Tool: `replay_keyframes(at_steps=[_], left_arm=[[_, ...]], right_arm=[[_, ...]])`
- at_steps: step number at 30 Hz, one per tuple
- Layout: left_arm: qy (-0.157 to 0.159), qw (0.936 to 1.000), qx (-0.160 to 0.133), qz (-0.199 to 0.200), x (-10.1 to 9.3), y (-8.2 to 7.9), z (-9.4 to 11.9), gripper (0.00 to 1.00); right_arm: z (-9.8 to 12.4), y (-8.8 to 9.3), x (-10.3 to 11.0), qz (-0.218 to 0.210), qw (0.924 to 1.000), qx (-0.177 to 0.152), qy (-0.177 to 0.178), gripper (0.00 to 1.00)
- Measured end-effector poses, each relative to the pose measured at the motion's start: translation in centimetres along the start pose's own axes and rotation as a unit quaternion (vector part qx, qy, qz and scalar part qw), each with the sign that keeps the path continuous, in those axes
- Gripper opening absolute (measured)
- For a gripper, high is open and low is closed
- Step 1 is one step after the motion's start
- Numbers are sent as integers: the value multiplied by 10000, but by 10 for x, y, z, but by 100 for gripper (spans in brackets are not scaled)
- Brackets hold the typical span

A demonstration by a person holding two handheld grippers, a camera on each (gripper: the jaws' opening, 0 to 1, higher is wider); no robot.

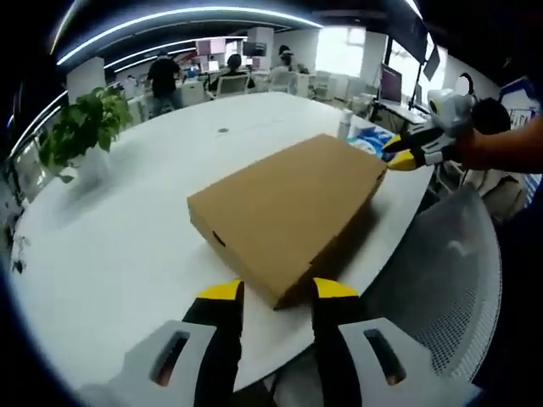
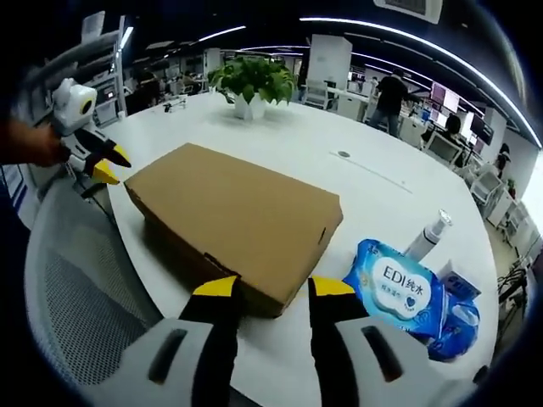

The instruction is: Operate the shoe box by opening the lid, removing the specified soft item, and placing it in the target area until the item is outside and the box remains undamaged.

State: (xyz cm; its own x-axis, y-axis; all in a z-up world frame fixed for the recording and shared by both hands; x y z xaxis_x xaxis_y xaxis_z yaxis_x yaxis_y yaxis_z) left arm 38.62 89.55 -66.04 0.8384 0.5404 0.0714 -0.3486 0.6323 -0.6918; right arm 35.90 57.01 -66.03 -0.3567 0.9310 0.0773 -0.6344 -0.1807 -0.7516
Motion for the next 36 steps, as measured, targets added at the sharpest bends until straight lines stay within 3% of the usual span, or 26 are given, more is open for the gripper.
replay_keyframes(at_steps=[4, 8, 17, 36], left_arm=[[45, 9999, 39, 155, 0, 4, -8, 28], [2, 9999, 104, 55, 2, 4, -16, 20], [73, 9996, 254, -40, 5, 4, -24, 17], [69, 9988, 355, -329, 42, -30, -60, 17]], right_arm=[[-3, 5, 0, 32, 10000, 87, 18, 28], [-8, 8, 1, 51, 9999, 135, -25, 25], [-14, 10, -1, 82, 9998, 165, -13, 21], [-29, -2, -28, -53, 9999, 94, 82, 18]])
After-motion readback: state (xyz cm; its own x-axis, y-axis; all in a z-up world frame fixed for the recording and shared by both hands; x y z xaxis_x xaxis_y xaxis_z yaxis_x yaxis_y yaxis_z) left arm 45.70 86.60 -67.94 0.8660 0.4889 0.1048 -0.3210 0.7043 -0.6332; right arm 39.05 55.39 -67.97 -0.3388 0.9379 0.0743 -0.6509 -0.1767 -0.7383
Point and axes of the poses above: the point that each gripper's makers call its tool centre point, and the gripper's own axes: z roughly backward along the fingers, x roughly to its left, y roughly out of its underside, the point moved 6 cm from there along z, roughly backward along the fingers, and after that the axes turned 10 degrees about -z, right-handed, at the moved point
